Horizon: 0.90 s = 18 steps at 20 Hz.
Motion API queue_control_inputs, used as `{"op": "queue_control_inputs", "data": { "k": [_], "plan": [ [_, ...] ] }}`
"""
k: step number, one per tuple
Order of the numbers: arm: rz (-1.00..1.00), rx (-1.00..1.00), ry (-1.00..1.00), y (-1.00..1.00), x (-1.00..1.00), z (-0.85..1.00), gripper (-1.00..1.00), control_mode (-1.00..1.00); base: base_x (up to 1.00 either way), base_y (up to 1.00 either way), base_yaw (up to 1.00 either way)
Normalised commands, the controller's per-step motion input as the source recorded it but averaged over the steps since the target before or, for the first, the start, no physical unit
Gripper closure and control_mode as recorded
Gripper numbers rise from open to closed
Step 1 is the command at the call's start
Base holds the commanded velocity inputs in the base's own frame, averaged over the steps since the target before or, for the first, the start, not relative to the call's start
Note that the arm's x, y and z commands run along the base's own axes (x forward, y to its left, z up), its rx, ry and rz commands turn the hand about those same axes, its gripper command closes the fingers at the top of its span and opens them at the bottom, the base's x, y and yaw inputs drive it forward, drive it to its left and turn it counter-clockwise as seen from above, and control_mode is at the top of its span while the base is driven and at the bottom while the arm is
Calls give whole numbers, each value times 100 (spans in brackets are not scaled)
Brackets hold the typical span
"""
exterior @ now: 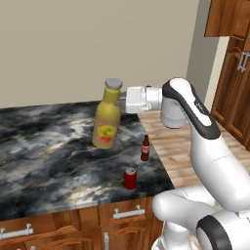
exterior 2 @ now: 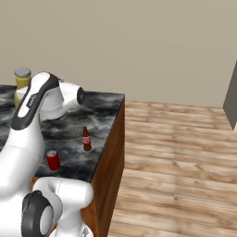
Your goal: Pick the juice, can, bottled drink from the counter and place them in the open cabinet.
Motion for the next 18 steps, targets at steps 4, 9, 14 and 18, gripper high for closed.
{"op": "queue_control_inputs", "data": {
  "k": [4,9,14,18],
  "plan": [
    [4,-10,4,-33,-12,34,100,-100,0,0,0],
    [-7,-5,5,-57,-28,38,100,-100,0,0,0],
    [-21,-1,8,-65,-16,27,100,-100,0,0,0],
    [-25,0,12,-60,-10,18,100,-100,0,0,0]
  ]
}}
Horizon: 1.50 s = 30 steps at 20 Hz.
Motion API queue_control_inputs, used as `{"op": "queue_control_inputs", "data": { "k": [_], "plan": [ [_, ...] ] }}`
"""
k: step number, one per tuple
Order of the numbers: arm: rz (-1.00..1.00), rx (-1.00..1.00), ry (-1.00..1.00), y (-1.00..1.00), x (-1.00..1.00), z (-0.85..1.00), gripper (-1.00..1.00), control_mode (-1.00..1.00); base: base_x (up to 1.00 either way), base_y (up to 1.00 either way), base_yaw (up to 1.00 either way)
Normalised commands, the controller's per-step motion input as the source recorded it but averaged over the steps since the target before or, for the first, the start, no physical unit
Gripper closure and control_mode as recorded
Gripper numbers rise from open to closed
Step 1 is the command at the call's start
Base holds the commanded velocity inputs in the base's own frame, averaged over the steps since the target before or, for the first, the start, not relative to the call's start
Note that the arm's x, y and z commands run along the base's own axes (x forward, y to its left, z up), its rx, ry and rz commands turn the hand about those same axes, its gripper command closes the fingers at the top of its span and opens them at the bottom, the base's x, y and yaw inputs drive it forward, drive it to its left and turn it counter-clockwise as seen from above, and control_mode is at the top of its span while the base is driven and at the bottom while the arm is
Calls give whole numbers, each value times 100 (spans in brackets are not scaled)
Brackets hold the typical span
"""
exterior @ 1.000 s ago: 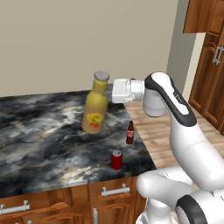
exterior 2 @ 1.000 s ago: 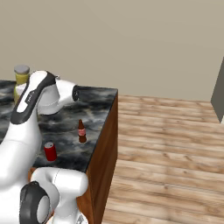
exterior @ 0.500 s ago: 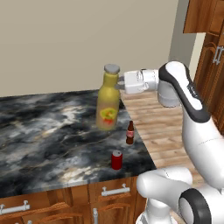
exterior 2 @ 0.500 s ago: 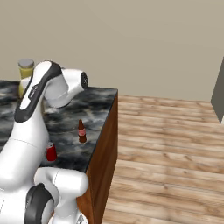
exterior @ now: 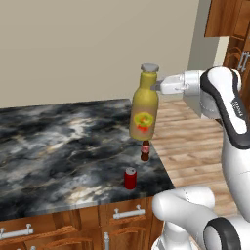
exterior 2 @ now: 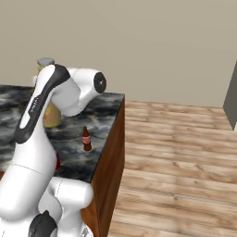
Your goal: Pick the juice, can, bottled drink from the counter and place them in the open cabinet.
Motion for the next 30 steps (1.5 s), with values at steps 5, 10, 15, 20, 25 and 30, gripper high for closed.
{"op": "queue_control_inputs", "data": {
  "k": [5,10,15,20,25,30],
  "plan": [
    [-27,0,15,-46,-13,13,100,-100,0,0,0],
    [-32,0,20,-40,-2,11,100,-100,0,0,0],
    [-33,-1,18,-35,0,11,100,-100,0,0,0],
    [-31,-4,13,-31,-2,15,100,-100,0,0,0],
    [-22,-6,6,-22,-10,25,100,-100,0,0,0],
    [-15,-10,1,-18,-1,20,100,-100,0,0,0]
  ]
}}
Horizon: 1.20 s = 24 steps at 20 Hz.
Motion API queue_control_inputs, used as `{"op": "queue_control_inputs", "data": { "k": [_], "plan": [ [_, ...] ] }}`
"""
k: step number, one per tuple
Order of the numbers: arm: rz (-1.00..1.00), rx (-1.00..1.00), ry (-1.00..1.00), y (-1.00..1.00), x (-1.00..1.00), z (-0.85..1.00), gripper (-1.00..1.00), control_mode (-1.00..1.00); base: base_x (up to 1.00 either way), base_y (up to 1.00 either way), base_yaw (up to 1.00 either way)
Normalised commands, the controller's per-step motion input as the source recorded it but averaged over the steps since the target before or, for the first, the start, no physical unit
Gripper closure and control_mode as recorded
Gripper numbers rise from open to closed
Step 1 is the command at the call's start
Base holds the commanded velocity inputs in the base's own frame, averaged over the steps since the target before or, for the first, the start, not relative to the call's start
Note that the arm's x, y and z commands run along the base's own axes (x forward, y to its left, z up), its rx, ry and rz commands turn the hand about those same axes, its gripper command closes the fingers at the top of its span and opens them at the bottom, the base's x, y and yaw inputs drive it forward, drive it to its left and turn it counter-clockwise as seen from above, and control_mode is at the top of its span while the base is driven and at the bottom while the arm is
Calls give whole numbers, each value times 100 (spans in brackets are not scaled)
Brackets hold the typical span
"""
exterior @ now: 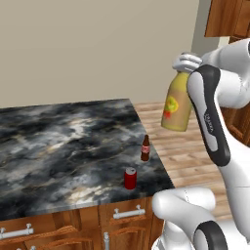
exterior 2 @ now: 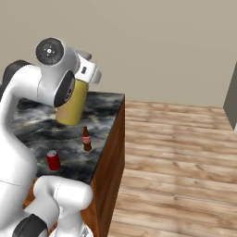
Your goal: Pick the juice, can, bottled drink from the counter and place them in the open cabinet.
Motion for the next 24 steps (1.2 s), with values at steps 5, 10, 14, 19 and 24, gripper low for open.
{"op": "queue_control_inputs", "data": {
  "k": [5,10,14,19,24],
  "plan": [
    [-6,-10,0,-8,-3,21,100,-100,0,0,0],
    [-1,-1,0,-2,-6,4,100,-100,0,0,0],
    [0,0,0,0,0,0,100,-100,0,0,0],
    [0,0,0,0,0,0,100,-100,0,0,0],
    [0,0,0,0,0,0,100,100,-22,0,-1]
  ]
}}
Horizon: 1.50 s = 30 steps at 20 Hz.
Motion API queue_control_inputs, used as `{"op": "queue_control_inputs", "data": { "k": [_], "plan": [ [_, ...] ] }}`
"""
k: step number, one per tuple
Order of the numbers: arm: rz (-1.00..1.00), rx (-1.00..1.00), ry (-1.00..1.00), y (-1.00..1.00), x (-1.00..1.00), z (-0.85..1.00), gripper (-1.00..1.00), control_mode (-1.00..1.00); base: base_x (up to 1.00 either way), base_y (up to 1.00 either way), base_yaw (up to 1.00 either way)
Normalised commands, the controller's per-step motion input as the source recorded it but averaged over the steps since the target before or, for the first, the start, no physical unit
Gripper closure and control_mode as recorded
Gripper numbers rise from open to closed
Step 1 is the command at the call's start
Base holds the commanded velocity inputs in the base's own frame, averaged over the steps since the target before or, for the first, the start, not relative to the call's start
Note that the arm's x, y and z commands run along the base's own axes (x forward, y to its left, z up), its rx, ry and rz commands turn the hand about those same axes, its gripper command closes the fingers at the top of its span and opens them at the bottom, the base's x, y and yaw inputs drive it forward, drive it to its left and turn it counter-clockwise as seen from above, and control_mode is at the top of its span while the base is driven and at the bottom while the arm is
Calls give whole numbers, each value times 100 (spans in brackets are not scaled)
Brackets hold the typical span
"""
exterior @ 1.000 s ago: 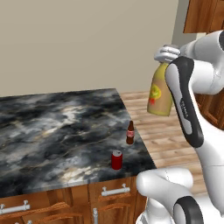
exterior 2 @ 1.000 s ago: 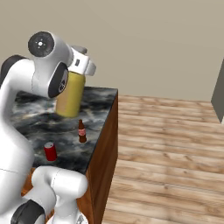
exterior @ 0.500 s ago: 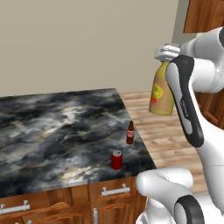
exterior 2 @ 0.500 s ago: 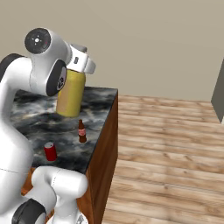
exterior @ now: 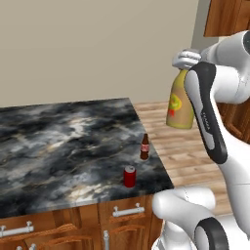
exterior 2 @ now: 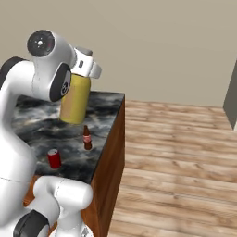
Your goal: Pick the juice, can, bottled drink from the counter and place them in the open cabinet.
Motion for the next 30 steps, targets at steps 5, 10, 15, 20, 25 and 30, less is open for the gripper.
{"op": "queue_control_inputs", "data": {
  "k": [5,10,15,20,25,30],
  "plan": [
    [0,0,0,0,0,0,100,100,-75,-23,-4],
    [0,0,0,0,0,0,100,100,-53,-85,0],
    [0,0,0,0,0,0,100,100,2,-97,3],
    [0,0,0,0,0,0,100,100,12,-60,1],
    [0,0,0,0,0,0,100,100,48,-5,0],
    [0,0,0,0,0,0,100,100,96,0,0]
  ]
}}
